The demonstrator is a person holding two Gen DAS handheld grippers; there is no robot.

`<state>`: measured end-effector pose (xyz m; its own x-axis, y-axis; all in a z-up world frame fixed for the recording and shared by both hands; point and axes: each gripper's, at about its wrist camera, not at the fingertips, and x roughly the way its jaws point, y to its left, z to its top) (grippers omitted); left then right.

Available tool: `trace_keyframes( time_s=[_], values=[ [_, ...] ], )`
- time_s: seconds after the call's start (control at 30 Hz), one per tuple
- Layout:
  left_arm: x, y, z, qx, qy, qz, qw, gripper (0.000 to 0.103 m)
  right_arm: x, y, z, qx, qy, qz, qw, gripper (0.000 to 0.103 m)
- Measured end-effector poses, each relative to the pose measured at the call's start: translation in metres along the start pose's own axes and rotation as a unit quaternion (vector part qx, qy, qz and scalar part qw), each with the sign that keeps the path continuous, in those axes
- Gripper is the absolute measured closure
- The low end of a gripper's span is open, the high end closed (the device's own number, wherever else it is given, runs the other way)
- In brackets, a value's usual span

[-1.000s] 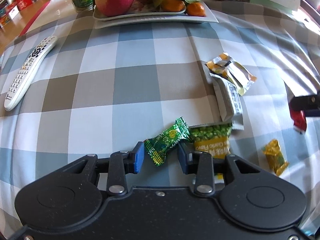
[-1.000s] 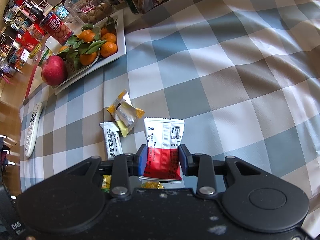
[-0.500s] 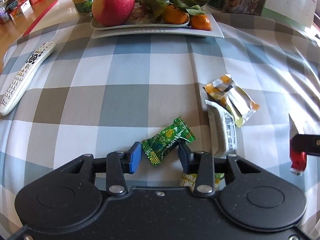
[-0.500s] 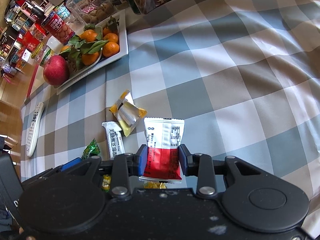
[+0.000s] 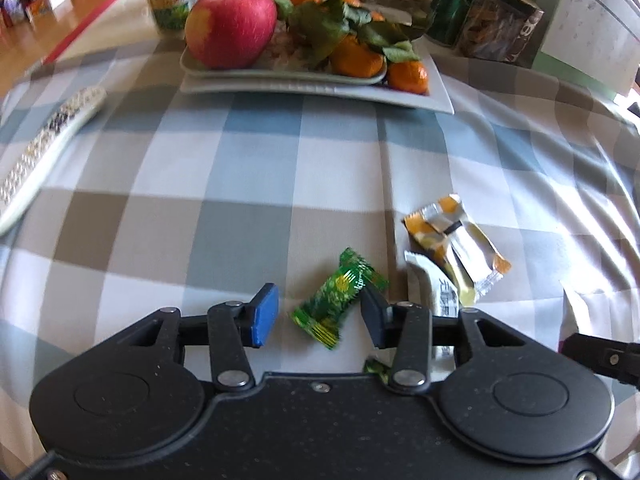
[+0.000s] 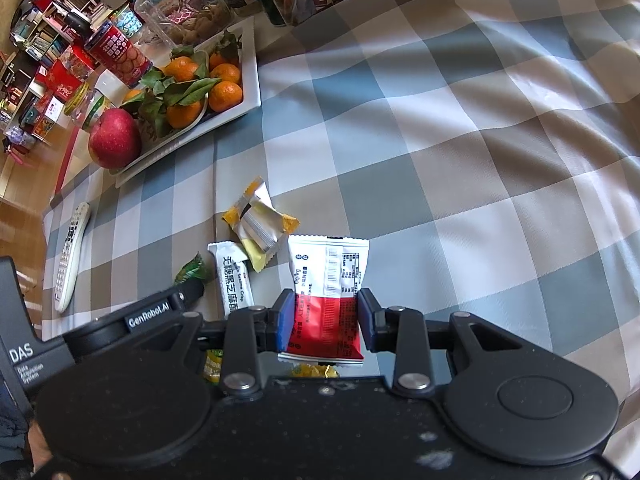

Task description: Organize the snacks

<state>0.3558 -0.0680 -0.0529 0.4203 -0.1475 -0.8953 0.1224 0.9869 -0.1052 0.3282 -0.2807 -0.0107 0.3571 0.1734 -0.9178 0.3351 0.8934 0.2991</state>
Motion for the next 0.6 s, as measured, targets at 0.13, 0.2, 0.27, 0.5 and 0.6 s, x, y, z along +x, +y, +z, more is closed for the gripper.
trace_keyframes(
  time_s=[0.13,0.2,0.27,0.5,0.6],
  values=[
    [0.001,-0.005,0.001,0.031,-0.005,-0.001,0.9995,0.051,-0.001,-0.001,0.0,0.001,-0.001,0.001,1.0,0.068],
    [0.003,-0.008,0.001,0.038,-0.005,0.0,0.9993,0.051,-0.001,-0.001,0.0,0.001,0.0,0.002,1.0,0.068],
    [0.006,-0.011,0.001,0.046,-0.006,-0.001,0.9989,0.051,-0.002,-0.001,0.0,0.0,0.0,0.004,1.0,0.068],
    [0.011,-0.017,0.001,0.051,-0.007,-0.003,0.9987,0.055,0.0,-0.001,0.001,0.0,0.0,0.0,1.0,0.068],
    [0.012,-0.019,0.002,0.059,-0.009,-0.003,0.9982,0.069,0.0,0.0,0.001,0.001,0.0,0.001,1.0,0.068]
  ],
)
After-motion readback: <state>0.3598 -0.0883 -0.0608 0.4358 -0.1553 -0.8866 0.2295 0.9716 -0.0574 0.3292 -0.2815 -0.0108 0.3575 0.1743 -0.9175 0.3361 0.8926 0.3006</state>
